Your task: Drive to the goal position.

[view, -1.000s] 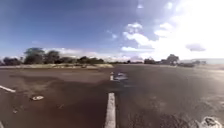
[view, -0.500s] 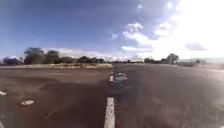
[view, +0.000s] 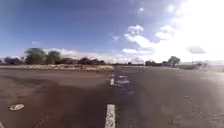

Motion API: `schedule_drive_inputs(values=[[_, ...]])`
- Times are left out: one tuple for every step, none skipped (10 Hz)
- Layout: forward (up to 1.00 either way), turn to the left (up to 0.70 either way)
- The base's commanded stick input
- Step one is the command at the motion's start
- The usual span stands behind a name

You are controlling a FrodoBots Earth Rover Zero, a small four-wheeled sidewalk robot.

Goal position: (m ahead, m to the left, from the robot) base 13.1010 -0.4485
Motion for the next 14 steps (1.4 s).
schedule_drive_inputs(values=[[0.50, 0.00], [0.50, 0.00], [0.50, 0.00], [0.50, 0.00], [0.50, 0.00], [0.50, 0.00], [0.50, 0.00], [0.50, 0.00], [0.50, 0.00], [0.70, 0.00], [0.70, 0.00], [0.70, 0.00], [0.70, 0.00], [0.70, 0.00]])
